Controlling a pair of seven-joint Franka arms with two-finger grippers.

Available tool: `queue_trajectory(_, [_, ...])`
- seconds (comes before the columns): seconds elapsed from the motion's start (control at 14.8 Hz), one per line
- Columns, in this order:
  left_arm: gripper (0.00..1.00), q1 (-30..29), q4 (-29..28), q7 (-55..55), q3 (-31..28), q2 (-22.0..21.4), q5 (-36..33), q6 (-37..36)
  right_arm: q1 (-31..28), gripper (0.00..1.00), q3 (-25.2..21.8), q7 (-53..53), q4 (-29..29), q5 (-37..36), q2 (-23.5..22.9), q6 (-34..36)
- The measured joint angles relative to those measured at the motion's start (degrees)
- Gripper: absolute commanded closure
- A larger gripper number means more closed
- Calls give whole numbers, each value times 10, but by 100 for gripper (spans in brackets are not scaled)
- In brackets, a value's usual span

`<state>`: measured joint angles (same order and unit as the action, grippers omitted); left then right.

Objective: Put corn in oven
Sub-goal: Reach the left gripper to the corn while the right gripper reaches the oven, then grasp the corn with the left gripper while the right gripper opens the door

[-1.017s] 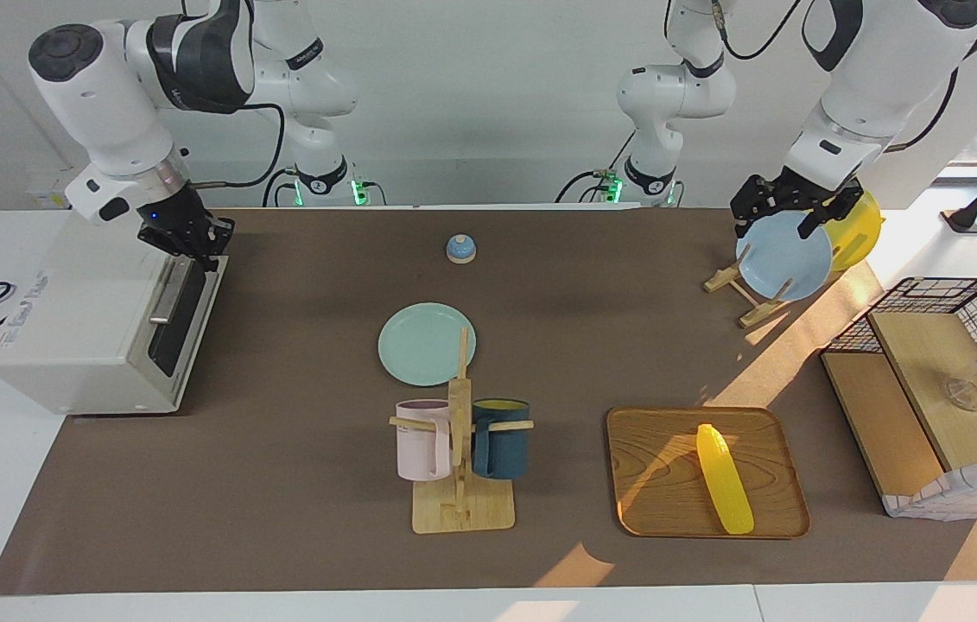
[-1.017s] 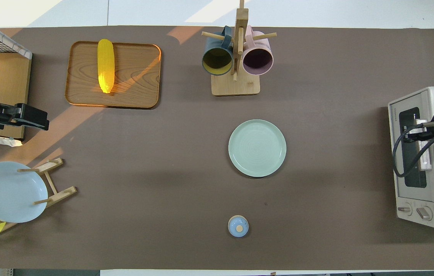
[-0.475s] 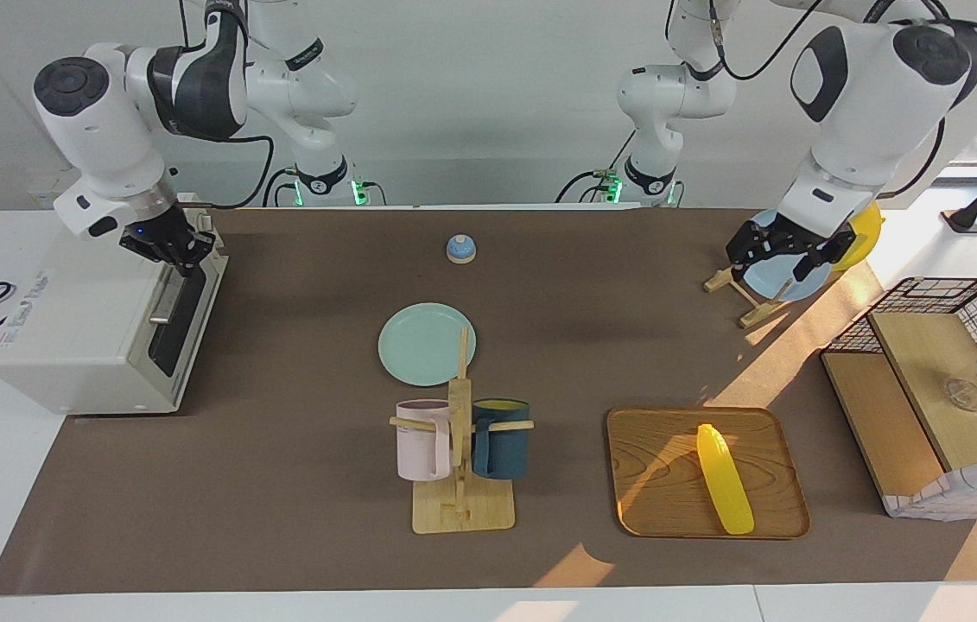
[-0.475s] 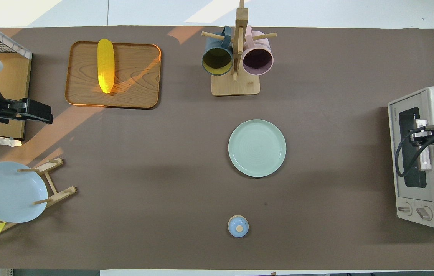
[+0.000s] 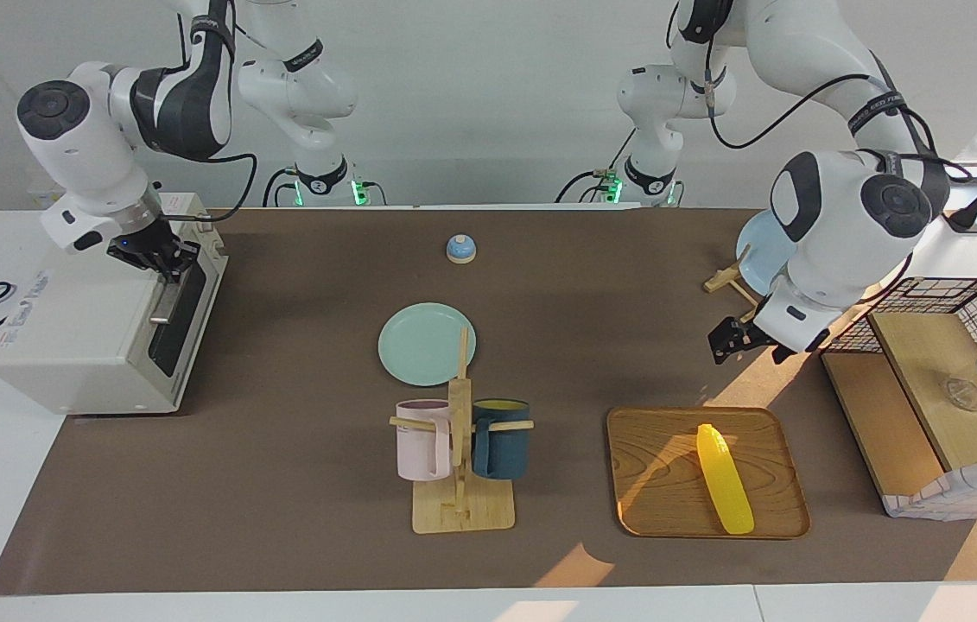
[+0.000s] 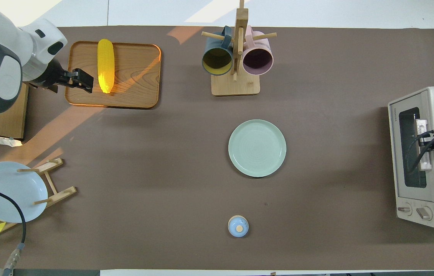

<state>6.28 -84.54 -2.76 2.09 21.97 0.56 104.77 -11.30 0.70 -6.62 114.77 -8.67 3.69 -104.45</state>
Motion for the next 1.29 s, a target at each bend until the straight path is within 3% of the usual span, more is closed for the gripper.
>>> queue_trajectory(0.34, [0, 10, 69, -1, 2, 92, 0, 45, -3, 100, 1, -4, 12, 0, 2, -12])
queue_trajectory(0.61, [0, 10, 102, -2, 1, 162, 0, 131, 1, 100, 7, -4, 24, 0, 9, -23])
queue_trajectory(1.02, [0, 9, 111, -1, -1, 186, -10, 194, 42, 100, 16, 31, 82, 34, 23, -83])
queue_trajectory(1.29, [0, 9, 111, 23, -1, 198, -14, 212, 76, 100, 25, 81, 131, 56, -13, -174])
